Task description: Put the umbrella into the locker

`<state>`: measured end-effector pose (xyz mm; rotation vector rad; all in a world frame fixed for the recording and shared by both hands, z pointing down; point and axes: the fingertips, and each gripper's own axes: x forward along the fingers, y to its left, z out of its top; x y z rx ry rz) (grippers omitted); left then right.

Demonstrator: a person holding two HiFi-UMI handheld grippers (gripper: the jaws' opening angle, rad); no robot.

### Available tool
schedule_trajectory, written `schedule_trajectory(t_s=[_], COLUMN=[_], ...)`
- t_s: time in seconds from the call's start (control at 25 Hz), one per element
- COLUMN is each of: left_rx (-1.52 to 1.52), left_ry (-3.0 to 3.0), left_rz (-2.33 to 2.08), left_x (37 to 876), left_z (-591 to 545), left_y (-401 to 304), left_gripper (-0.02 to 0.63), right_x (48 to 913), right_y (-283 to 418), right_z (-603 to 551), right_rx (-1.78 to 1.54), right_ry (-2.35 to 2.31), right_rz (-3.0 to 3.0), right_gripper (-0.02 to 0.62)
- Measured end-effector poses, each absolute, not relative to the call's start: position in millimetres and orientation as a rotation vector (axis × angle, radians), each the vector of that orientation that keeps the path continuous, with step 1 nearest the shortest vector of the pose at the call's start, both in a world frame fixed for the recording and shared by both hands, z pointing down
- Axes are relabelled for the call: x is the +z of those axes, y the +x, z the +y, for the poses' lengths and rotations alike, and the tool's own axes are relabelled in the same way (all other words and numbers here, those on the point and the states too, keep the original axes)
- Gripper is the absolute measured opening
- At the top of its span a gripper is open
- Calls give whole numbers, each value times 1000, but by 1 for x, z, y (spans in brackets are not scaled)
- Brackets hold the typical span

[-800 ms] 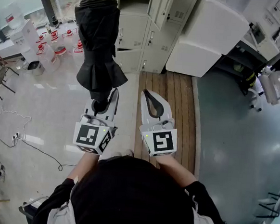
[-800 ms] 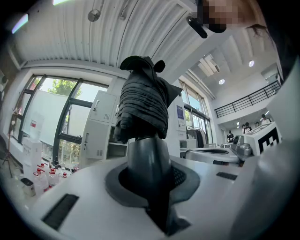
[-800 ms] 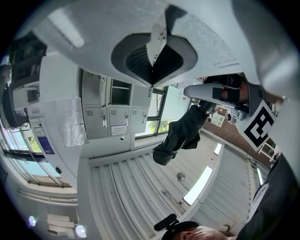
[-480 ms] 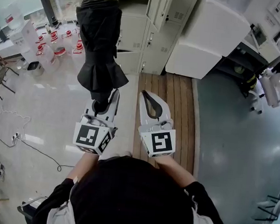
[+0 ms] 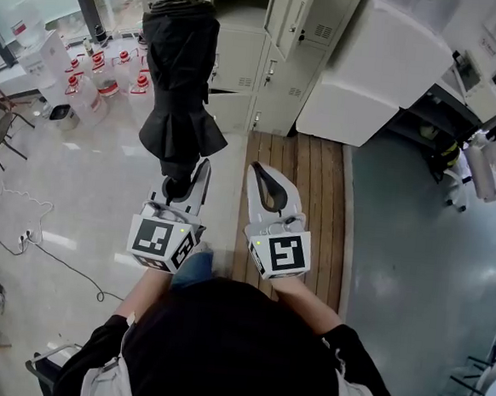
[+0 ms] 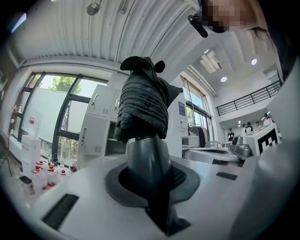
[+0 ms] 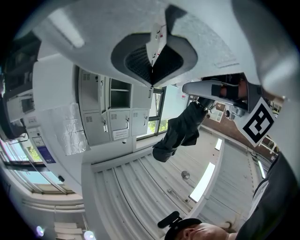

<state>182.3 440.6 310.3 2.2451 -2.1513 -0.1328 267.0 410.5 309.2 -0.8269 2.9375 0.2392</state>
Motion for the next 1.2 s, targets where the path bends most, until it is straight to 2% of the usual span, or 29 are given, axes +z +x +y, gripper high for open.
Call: schedule_trajectory(t_s=[1.2], left_rx=[-151], left_ry=[2468], left_rz=[-1910], left_x=[318], left_z=[197], left_y=[18], left_gripper=[57], right_x=[302], right_y=[95], right_z=[176], right_rx=[227], right_ry=[-1049], right_rz=[2822], right_gripper=[2])
